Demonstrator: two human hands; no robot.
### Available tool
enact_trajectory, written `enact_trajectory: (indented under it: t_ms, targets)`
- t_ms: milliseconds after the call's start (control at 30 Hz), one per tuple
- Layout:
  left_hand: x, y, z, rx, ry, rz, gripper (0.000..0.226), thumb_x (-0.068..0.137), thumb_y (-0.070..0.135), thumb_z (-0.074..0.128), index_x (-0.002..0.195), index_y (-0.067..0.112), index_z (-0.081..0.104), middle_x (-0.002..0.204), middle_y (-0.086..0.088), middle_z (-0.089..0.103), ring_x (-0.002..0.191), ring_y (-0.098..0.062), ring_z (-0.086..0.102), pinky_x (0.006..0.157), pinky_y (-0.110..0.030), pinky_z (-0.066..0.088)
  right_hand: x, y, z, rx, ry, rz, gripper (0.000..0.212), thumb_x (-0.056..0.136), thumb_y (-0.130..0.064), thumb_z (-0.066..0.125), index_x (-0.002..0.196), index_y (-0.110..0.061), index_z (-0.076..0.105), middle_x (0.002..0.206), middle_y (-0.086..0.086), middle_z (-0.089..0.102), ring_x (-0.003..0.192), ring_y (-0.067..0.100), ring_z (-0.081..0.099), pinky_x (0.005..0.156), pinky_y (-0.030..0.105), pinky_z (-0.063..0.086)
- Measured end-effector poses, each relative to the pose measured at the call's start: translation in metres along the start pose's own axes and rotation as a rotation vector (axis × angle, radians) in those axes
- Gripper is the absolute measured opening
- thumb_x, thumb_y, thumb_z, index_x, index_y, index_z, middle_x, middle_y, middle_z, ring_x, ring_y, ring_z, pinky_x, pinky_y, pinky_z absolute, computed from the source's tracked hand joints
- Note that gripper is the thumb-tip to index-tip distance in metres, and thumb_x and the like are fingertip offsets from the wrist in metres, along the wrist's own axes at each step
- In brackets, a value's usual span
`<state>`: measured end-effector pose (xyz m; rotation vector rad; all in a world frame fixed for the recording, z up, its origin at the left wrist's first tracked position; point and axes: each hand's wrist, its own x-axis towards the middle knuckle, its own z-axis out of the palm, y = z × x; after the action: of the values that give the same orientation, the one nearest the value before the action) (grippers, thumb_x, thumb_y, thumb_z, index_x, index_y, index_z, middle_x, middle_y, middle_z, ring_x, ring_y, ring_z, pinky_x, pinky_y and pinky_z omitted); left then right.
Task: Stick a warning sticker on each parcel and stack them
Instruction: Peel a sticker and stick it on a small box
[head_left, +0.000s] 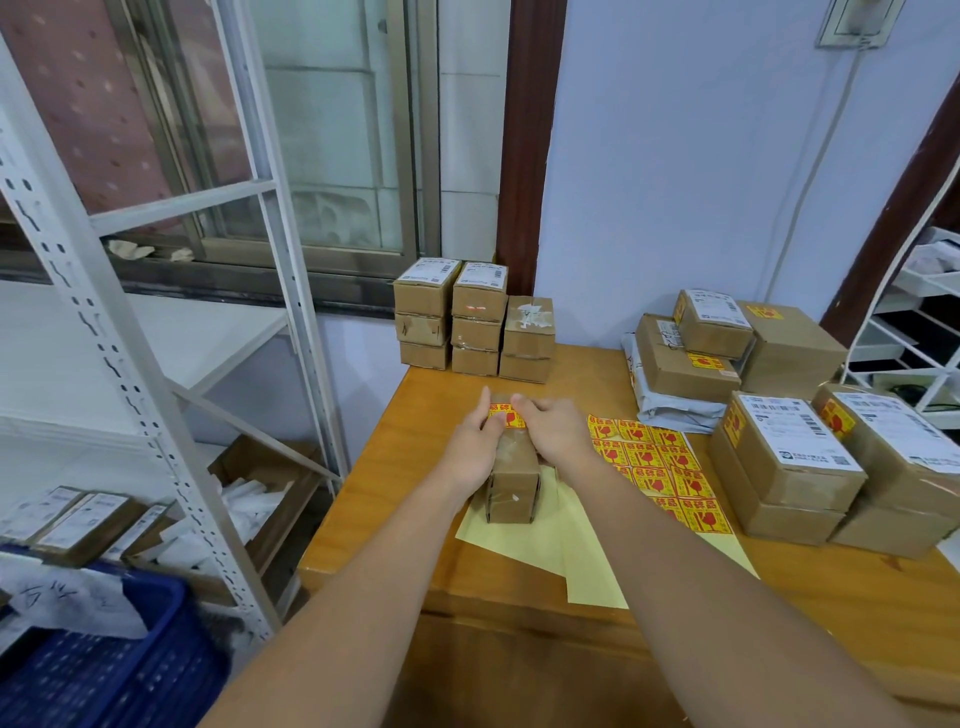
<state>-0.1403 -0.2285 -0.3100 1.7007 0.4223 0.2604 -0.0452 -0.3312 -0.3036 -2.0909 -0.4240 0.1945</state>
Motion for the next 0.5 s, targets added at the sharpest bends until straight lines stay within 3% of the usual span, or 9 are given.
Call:
enact_trajectory:
  t_ms: [133, 233, 400, 500]
  targets:
    - [0.001, -0.001, 0.002, 0.000, -0.004, 0.009, 0.054, 0.112, 0.036, 0.033, 0.163, 0.037, 0.015, 0.168, 0.001, 0.025, 0.147, -0.019, 0.036, 0.114, -0.032, 0.037, -0.004, -0.002, -0.001, 0.011, -0.011, 0.006, 0.038, 0.100, -0.050, 0.053, 0.079, -0.024, 0.070, 0.075, 0.003, 0.065, 0.081, 0.026, 0.063, 0.065, 0.032, 0.044]
    - [0.003, -0.003, 0.003, -0.023, 0.003, 0.003, 0.052, 0.112, 0.038, 0.032, 0.162, 0.040, 0.016, 0.168, 0.002, 0.021, 0.149, -0.019, 0.030, 0.118, -0.032, 0.031, -0.002, -0.001, -0.002, 0.046, -0.037, 0.013, 0.042, 0.100, -0.048, 0.055, 0.098, -0.013, 0.078, 0.088, 0.013, 0.073, 0.086, 0.027, 0.067, 0.076, 0.038, 0.052]
    - [0.009, -0.002, 0.000, -0.024, 0.010, -0.019, 0.053, 0.111, 0.040, 0.036, 0.161, 0.043, 0.019, 0.166, 0.001, 0.019, 0.147, -0.020, 0.030, 0.119, -0.039, 0.033, 0.001, 0.002, -0.001, 0.059, -0.036, 0.018, 0.050, 0.099, -0.050, 0.058, 0.089, -0.005, 0.077, 0.091, 0.022, 0.073, 0.076, 0.027, 0.063, 0.070, 0.037, 0.049]
    - [0.013, 0.000, -0.004, -0.039, 0.025, -0.018, 0.054, 0.109, 0.041, 0.045, 0.160, 0.039, 0.028, 0.165, -0.001, 0.026, 0.147, -0.021, 0.034, 0.112, -0.033, 0.036, 0.003, 0.004, 0.000, 0.052, -0.037, 0.006, 0.045, 0.099, -0.050, 0.057, 0.095, -0.011, 0.079, 0.090, 0.016, 0.074, 0.088, 0.029, 0.068, 0.080, 0.041, 0.054]
